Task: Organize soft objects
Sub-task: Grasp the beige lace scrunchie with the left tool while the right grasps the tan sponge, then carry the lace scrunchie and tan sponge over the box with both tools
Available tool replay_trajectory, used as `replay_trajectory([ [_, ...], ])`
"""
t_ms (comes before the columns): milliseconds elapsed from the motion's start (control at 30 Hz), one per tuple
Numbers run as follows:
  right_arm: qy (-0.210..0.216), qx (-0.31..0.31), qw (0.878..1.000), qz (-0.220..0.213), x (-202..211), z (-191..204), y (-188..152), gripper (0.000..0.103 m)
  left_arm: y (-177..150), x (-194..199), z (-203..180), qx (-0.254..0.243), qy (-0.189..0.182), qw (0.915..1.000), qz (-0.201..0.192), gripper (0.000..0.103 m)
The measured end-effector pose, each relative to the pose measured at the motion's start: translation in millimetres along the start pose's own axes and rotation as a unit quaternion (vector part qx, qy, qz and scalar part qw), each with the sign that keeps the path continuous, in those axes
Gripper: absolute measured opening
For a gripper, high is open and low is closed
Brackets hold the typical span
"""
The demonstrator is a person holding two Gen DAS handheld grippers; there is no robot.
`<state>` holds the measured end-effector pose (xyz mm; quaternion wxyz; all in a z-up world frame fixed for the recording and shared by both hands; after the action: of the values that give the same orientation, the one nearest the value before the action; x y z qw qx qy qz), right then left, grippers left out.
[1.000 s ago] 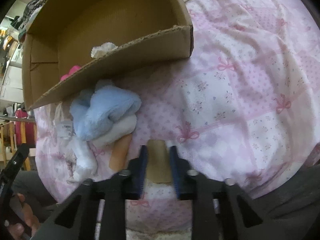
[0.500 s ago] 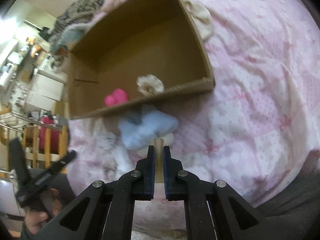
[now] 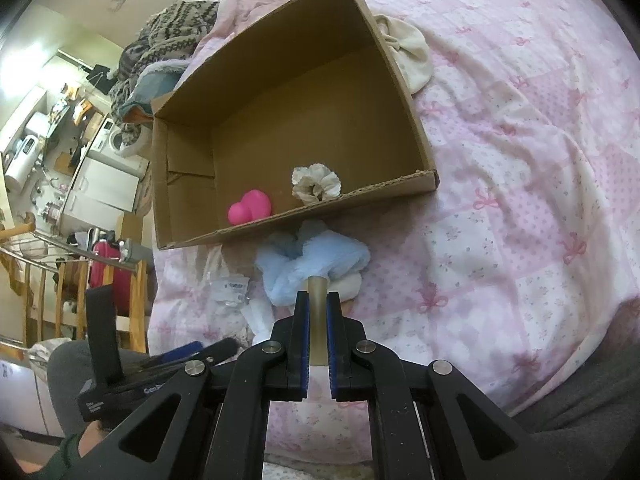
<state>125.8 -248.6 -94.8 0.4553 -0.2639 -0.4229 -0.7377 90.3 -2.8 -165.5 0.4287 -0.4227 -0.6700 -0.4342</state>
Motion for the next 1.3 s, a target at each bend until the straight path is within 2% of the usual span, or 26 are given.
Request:
replay_trajectory([
  [100,0.003,-0.004,1.0,-0.002,0,-1,1,0.009,0,-15,-5,-0.003,0.012,0.9998,0.014,0.087],
  [233,0.003,-0.005,1.0,-0.002,-1,-1,1,0.009,0,-19,-7,-0.007,0.025,0.9997,0.003,0.087],
  [367,0.002,-0.005,1.0,-0.001,-2,-2,1,0.009,-11,-21,-17,-0.046,0.047,0.9978,0.002,0.086],
  [467,0.0,-0.005,1.0,0.002,-5,-2,1,0.009,-20,-21,-27,-0.079,0.063,0.9949,0.001,0.08],
  [533,0.0,-0.003,1.0,0.004,-6,-1,0,0.009,-25,-21,-32,-0.09,0.063,0.994,-0.002,0.072],
  [600,-0.003,0.004,1.0,0.005,-6,0,0,0.009,-26,-19,-32,-0.096,0.062,0.9935,-0.006,0.05],
  [633,-0.004,0.004,1.0,0.005,-6,-1,0,0.009,-27,-18,-32,-0.097,0.061,0.9934,-0.009,0.043],
  [700,-0.004,-0.001,1.0,0.006,-7,-3,1,0.009,-26,-14,-28,-0.085,0.055,0.9948,-0.01,0.019],
  [733,-0.004,-0.001,1.0,0.006,-7,-3,1,0.009,-24,-13,-25,-0.079,0.051,0.9955,-0.008,0.016],
  [833,-0.004,0.001,1.0,0.004,-6,-2,1,0.009,-24,-8,-18,-0.057,0.038,0.9977,-0.004,0.014],
  [933,-0.005,0.006,1.0,0.0,-3,-1,1,0.009,-19,2,-8,-0.042,0.044,0.9981,-0.014,0.013],
  [1167,0.001,0.007,1.0,-0.013,6,4,0,0.009,-12,47,3,-0.019,0.037,0.9962,-0.076,0.013],
  [1300,0.003,0.01,1.0,-0.013,9,17,-5,0.009,-10,65,4,-0.004,0.02,0.9953,-0.094,0.013],
])
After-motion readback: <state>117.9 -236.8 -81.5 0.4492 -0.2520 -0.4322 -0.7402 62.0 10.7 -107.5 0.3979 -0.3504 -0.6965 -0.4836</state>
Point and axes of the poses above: each gripper's, at about its wrist camera, not at the fingertips, and x roughly against the way its jaws point, z to its left, y to its top, the point moved 4 cm from there along -x, roughly the way its jaws point, and after that the axes turned 9 degrees about -z, right-handed, at the moved point
